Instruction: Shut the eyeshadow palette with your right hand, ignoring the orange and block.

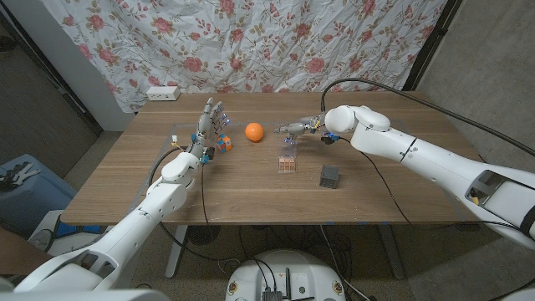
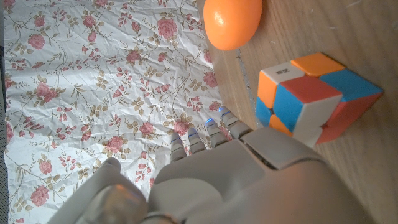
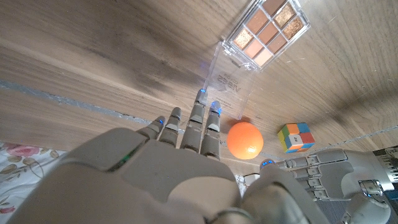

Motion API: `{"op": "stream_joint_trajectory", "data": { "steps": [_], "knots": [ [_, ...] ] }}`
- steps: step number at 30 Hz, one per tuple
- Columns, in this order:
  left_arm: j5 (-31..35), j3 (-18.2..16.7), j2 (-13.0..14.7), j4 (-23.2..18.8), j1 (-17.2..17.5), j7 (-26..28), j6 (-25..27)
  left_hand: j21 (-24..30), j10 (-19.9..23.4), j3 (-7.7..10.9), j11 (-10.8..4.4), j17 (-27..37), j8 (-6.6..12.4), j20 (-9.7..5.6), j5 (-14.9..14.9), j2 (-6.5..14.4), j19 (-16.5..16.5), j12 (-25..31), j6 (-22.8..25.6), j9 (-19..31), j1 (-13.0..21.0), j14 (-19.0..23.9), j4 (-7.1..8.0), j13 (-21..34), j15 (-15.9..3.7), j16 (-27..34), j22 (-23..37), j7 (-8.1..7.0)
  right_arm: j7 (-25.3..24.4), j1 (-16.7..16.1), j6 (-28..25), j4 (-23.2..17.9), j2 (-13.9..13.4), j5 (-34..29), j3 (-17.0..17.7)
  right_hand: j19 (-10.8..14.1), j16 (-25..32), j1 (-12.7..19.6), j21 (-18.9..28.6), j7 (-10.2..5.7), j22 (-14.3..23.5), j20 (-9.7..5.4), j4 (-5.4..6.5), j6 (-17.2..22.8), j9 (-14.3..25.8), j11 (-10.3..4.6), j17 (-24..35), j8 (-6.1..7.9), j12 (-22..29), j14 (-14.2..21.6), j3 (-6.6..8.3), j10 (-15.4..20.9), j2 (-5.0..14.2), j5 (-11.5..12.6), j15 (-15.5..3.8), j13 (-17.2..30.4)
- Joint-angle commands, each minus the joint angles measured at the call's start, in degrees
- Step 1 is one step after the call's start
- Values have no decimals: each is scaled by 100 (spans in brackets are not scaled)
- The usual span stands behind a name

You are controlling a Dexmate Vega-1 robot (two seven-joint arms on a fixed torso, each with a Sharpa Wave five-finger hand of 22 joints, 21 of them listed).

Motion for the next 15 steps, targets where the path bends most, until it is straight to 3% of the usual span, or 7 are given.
{"op": "stream_joint_trajectory", "data": {
  "steps": [1, 15],
  "knots": [
    [1, 0, 1, 1, 0, 0, 2, 25, -1, 45, -51, 30, 30, 1, 23, 44, 43, 28, -10, 25, 34, 23, 3, 25, -135, 35, 22, -41, -34, 6, 52, 18, 30, -57, 7, 3, 55, 26, 26, 3, 23, 35, 16, 136, 14, -6, 10, 59, 59, 115, -6, 147, 71, 38, -16, 39],
    [0, -1, 2, -1, 1, 0, 4, 25, 1, 45, -62, 30, 29, 6, 23, 44, 43, 28, -13, 24, 34, 19, 3, 25, -137, 34, 22, -41, -82, -20, 74, 3, 35, -75, 49, 71, 180, 51, 39, 32, 22, 67, 23, 571, 38, -122, -12, 181, 214, 415, -40, 618, 87, 69, -147, 136]
  ]
}}
